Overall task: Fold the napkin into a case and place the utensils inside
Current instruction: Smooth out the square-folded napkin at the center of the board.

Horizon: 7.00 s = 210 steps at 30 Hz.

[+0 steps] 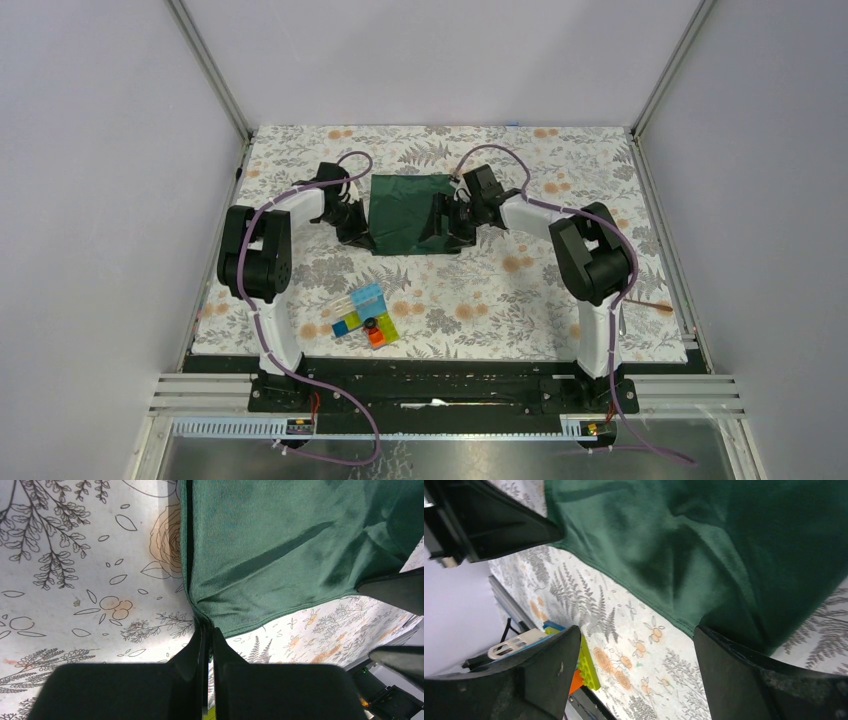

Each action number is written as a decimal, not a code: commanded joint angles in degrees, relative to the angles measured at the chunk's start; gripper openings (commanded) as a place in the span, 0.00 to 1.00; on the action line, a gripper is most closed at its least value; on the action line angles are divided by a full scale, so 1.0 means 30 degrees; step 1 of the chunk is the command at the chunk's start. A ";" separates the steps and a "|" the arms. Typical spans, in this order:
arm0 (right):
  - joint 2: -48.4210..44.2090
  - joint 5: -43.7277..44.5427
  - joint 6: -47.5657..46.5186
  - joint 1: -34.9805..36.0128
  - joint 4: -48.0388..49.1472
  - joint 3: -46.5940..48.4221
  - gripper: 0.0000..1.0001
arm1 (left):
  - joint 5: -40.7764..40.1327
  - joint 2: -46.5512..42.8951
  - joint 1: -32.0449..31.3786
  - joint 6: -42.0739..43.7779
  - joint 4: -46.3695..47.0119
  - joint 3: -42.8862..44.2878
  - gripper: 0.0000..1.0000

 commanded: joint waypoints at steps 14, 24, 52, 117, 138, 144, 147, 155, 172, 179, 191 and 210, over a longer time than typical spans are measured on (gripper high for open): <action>-0.0160 0.2397 -0.0711 -0.0964 -0.0900 -0.0518 0.90 | -0.1315 -0.2218 0.0465 0.0829 -0.0178 0.0514 0.45; -0.1319 0.0522 -0.0463 -0.0934 -0.0759 -0.0162 0.90 | -0.0855 -0.1227 0.0438 0.0198 0.0074 0.0658 0.42; -0.5964 0.3066 -0.1333 -0.4889 -0.1224 -0.5459 0.96 | -0.2725 -0.0624 -0.8488 -1.2506 1.0306 -0.2530 0.52; -0.2198 -0.1272 0.5884 -0.6063 0.3981 -0.5400 0.80 | 0.2275 -0.3379 -0.0942 -0.7822 0.6683 -0.4352 0.67; -0.1772 -0.0018 0.8599 -0.6065 0.6842 -0.7306 0.57 | 0.2086 -0.1899 -0.0942 -1.0306 0.9506 -0.3955 0.43; -0.1881 0.0315 0.8600 -0.6061 0.6812 -0.7288 0.55 | 0.1493 -0.1561 -0.1029 -0.9649 0.8758 -0.3327 0.44; -0.1715 0.0176 0.8854 -0.6050 0.6982 -0.7310 0.48 | 0.1473 -0.1306 -0.1028 -0.9552 0.8748 -0.3230 0.37; -0.1702 0.0199 0.8981 -0.6039 0.7204 -0.7478 0.44 | 0.1325 -0.1323 -0.1029 -0.9350 0.8807 -0.3425 0.20; -0.0816 -0.0101 0.9666 -0.5827 0.8050 -0.7167 0.34 | 0.1367 -0.1364 -0.0754 -0.9229 0.8996 -0.3864 0.05; -0.0831 -0.0154 0.9855 -0.5755 0.8258 -0.7291 0.34 | 0.1658 -0.1323 -0.0509 -0.9364 0.9385 -0.4219 0.00; -0.0560 -0.0172 1.0254 -0.5303 0.8655 -0.7310 0.34 | 0.2030 -0.1191 -0.0502 -0.9544 0.9786 -0.4380 0.00; -0.1527 -0.0343 1.0390 -0.5314 0.8445 -0.7607 0.30 | 0.2033 -0.1031 -0.0473 -0.9431 0.9777 -0.4369 0.00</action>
